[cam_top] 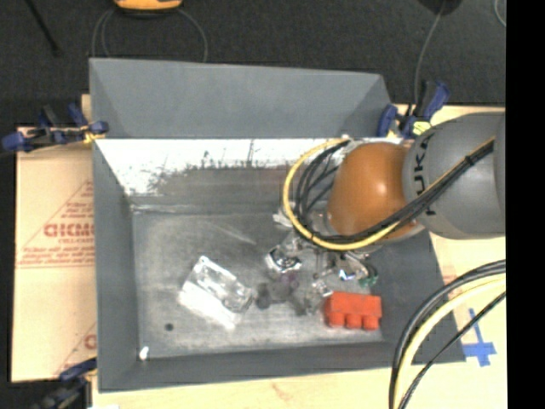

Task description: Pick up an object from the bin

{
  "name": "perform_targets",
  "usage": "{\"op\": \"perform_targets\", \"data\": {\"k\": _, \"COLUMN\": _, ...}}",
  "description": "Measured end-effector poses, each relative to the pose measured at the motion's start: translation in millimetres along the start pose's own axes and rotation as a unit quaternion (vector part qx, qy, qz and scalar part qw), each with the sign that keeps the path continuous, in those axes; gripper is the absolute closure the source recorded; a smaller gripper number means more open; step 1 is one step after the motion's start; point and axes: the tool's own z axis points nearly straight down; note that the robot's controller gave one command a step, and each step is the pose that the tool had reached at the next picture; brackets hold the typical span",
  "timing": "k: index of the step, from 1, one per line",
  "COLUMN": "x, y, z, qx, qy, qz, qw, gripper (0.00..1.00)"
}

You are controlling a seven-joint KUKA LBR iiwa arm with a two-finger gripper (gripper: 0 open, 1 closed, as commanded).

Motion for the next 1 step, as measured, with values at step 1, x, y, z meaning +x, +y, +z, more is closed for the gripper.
{"op": "perform_targets", "data": {"k": 1, "x": -19.1, "y": 12.2, "z": -2.3, "qx": -0.003, "qy": 0.0091, "qz": 0.005, "qw": 0.9999, "gripper": 0.00}}
